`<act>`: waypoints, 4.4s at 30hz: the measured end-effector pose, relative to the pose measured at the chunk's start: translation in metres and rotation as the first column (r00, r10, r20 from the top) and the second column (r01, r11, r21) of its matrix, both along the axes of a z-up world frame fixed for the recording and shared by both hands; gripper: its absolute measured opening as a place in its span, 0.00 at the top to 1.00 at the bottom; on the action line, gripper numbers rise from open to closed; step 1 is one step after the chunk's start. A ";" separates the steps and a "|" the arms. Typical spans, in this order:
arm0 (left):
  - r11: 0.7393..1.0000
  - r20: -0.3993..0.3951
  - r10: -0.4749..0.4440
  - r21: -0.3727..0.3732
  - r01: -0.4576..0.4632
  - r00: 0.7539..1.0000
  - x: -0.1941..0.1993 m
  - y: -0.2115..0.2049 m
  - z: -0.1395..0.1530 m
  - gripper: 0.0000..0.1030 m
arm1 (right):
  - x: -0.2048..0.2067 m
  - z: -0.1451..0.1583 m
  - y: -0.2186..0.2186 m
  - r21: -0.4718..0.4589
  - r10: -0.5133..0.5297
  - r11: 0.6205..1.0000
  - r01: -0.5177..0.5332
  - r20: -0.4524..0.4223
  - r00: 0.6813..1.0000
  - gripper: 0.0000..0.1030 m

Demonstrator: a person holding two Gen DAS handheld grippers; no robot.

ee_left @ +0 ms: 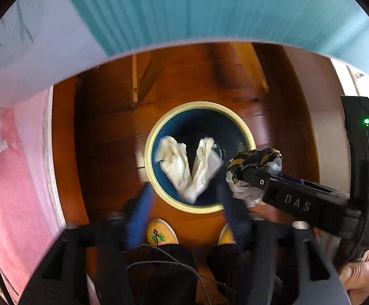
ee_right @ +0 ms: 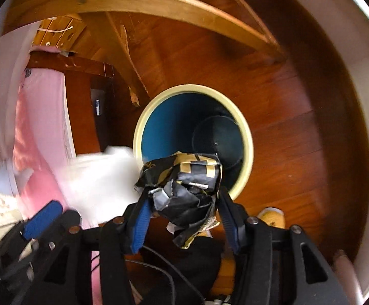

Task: Collect trash
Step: 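Carry both items down over the bin and open both tools to drop them, then raise both open tools back up toward the table, then grasp the yellow paper with the left tool while the right tool grasps the blue mask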

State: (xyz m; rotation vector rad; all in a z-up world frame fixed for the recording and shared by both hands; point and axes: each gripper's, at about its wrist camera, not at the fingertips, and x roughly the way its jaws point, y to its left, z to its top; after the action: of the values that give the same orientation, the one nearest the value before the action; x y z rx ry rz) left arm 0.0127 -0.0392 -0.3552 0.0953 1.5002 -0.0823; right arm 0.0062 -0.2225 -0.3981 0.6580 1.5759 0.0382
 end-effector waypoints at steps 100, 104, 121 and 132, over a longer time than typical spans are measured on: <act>0.973 0.264 0.192 -0.173 -0.149 0.945 0.220 0.181 0.318 0.37 | 0.207 0.360 0.098 -0.540 0.581 0.772 -0.335 0.387 0.716 0.16; 0.978 0.214 0.154 -0.173 -0.118 0.965 0.238 0.176 0.296 0.37 | 0.219 0.347 0.101 -0.524 0.585 0.772 -0.359 0.365 0.724 0.18; 0.980 0.124 0.124 -0.168 -0.102 0.985 0.247 0.170 0.251 0.95 | 0.209 0.320 0.104 -0.368 0.558 0.820 -0.439 0.341 0.756 0.91; 0.977 0.186 0.143 -0.183 -0.109 0.972 0.206 0.164 0.286 0.99 | 0.175 0.358 0.105 -0.267 0.494 0.869 -0.416 0.463 0.736 0.94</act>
State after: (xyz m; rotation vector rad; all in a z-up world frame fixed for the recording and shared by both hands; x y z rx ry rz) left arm 0.2183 0.1250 -0.0690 -0.1284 1.2905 -0.0961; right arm 0.1814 -0.1173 -0.0396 0.0998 1.1562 0.4349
